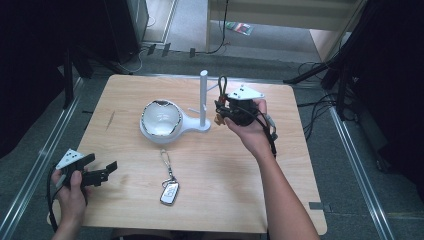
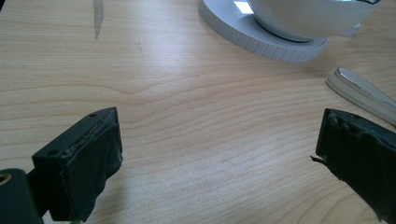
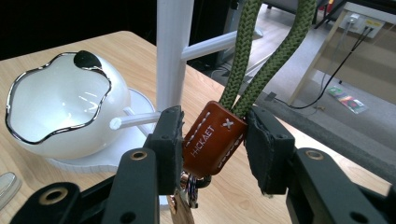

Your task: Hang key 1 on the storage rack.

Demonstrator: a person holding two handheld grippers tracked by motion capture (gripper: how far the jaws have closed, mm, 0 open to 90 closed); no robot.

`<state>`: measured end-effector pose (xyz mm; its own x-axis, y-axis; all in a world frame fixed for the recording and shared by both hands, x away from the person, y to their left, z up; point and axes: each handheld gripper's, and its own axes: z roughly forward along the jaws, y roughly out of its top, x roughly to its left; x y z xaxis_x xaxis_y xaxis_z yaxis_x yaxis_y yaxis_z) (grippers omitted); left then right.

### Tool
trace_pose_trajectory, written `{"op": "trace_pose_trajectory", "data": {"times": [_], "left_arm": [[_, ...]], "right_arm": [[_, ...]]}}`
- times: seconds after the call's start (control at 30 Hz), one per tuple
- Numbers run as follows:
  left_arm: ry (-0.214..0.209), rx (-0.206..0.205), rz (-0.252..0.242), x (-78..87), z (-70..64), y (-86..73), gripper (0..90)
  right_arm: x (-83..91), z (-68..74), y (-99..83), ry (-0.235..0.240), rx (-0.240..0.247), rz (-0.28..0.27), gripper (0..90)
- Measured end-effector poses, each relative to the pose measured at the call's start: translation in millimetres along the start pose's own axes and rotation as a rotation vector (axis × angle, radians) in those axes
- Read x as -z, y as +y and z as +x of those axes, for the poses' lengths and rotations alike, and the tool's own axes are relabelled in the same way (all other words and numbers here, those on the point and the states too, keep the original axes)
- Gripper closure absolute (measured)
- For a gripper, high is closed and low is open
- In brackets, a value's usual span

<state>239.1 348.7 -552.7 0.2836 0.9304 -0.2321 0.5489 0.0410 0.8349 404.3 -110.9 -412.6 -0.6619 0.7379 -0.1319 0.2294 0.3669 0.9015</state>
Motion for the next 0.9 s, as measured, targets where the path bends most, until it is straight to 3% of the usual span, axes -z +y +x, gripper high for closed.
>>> {"op": "trace_pose_trajectory", "data": {"times": [0.53,0.9], "left_arm": [[-0.001,0.002,-0.002,0.3,0.1,-0.1,0.9],[-0.002,0.001,-0.002,0.5,0.4,-0.1,0.9]], "right_arm": [[-10.1,-2.6,-0.8,0.040,-0.014,0.029,59.6],[-15.6,-2.8,1.6,0.074,0.004,0.053,59.6]]}}
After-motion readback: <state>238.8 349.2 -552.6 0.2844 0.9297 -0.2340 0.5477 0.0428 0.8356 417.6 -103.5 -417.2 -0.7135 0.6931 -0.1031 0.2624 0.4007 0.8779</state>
